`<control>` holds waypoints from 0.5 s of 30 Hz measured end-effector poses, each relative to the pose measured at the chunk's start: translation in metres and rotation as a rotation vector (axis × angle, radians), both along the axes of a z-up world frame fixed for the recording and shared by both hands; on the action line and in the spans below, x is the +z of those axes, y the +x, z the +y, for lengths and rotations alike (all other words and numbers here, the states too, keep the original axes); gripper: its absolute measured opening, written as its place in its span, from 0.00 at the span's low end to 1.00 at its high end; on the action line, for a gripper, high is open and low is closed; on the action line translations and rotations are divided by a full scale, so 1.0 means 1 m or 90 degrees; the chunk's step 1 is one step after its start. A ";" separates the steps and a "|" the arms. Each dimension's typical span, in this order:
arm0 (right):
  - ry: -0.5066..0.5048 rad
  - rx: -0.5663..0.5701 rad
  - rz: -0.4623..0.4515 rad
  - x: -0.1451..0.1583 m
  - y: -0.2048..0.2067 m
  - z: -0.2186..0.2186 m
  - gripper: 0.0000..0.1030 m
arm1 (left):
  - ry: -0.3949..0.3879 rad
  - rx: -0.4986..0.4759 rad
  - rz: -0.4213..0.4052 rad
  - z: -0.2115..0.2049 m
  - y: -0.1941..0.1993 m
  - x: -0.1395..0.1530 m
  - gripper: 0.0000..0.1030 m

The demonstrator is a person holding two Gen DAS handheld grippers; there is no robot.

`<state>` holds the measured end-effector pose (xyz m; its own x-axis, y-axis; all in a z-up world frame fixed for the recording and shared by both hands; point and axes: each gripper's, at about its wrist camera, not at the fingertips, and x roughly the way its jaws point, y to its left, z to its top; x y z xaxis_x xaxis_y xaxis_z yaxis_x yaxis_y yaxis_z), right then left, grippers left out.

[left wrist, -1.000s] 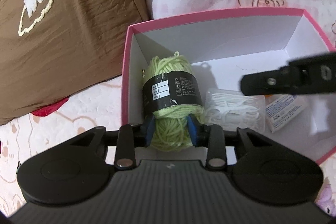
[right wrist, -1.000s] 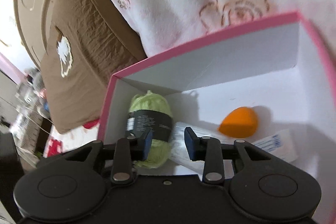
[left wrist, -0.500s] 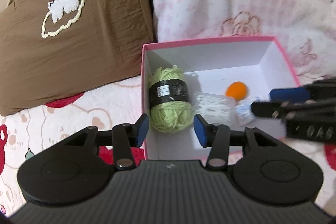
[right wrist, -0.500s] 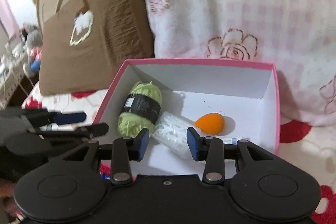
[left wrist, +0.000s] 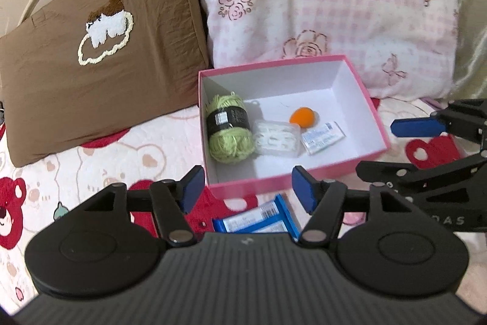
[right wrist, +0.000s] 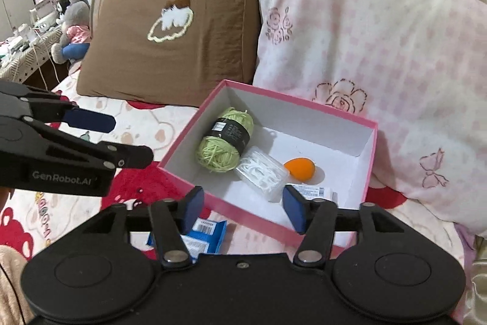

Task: Organize objects
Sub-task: 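Withdraw the left gripper from the box toward the blue wipes pack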

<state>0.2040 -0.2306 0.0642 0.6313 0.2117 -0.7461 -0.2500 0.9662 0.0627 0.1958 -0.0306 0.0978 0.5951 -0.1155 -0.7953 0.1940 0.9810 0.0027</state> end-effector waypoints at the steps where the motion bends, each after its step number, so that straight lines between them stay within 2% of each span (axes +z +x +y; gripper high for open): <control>1: -0.001 0.002 -0.001 0.005 -0.007 -0.001 0.64 | -0.004 -0.004 0.003 0.001 -0.005 0.003 0.64; 3: -0.015 0.005 -0.003 0.012 -0.018 -0.002 0.73 | -0.012 -0.015 0.003 0.003 -0.016 0.010 0.72; 6: -0.044 0.004 -0.020 0.020 -0.036 -0.002 0.82 | -0.014 -0.024 -0.001 0.004 -0.032 0.019 0.73; 10: -0.071 0.018 -0.022 0.024 -0.055 -0.001 0.84 | -0.022 -0.023 0.003 0.010 -0.049 0.024 0.74; 12: -0.078 0.021 -0.026 0.026 -0.065 -0.001 0.84 | -0.031 -0.025 0.015 0.014 -0.056 0.024 0.80; 15: -0.083 0.019 -0.023 0.028 -0.077 0.000 0.84 | -0.026 -0.030 0.017 0.018 -0.069 0.023 0.82</control>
